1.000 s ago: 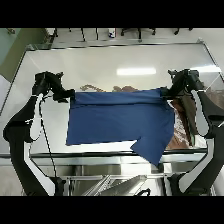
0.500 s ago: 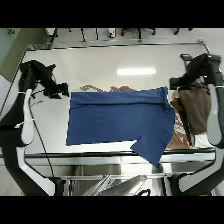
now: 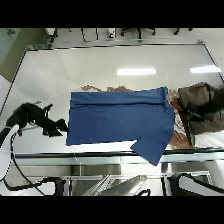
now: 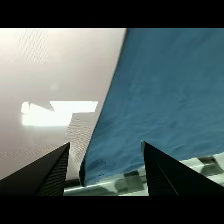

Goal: Fold the shirts.

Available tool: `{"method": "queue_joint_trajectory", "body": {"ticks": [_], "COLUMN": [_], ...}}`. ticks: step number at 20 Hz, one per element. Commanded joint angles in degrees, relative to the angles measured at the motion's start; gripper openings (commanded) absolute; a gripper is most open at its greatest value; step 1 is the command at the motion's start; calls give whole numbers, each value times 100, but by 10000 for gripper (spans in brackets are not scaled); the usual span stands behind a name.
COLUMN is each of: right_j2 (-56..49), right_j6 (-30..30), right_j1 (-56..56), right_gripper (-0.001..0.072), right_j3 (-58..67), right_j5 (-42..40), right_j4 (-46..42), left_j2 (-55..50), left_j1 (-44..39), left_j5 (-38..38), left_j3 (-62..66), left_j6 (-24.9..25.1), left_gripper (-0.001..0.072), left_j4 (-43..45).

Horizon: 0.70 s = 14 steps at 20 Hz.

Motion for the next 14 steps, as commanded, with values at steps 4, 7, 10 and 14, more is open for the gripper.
{"method": "queue_joint_trajectory", "body": {"ticks": [4, 7, 10, 14], "right_j2": [627, 584, 411, -72], "right_j6": [-319, -356, -411, -487], "right_j1": [-874, -866, -809, -385], "right_gripper": [373, 373, 373, 372], "right_j3": [-1921, -2284, -2592, -2761], "right_j5": [282, 417, 605, 874], "right_j4": [251, 337, 568, 892], "left_j2": [74, 74, 68, 70], "left_j1": [223, 129, -20, 4], "left_j5": [-640, -525, -597, -645], "left_j3": [-1034, -1032, -1032, -1032], "left_j6": [778, 826, 911, 909], "left_gripper": [495, 235, 11, 10], "left_j4": [-1078, -1167, -1169, -1191]}}
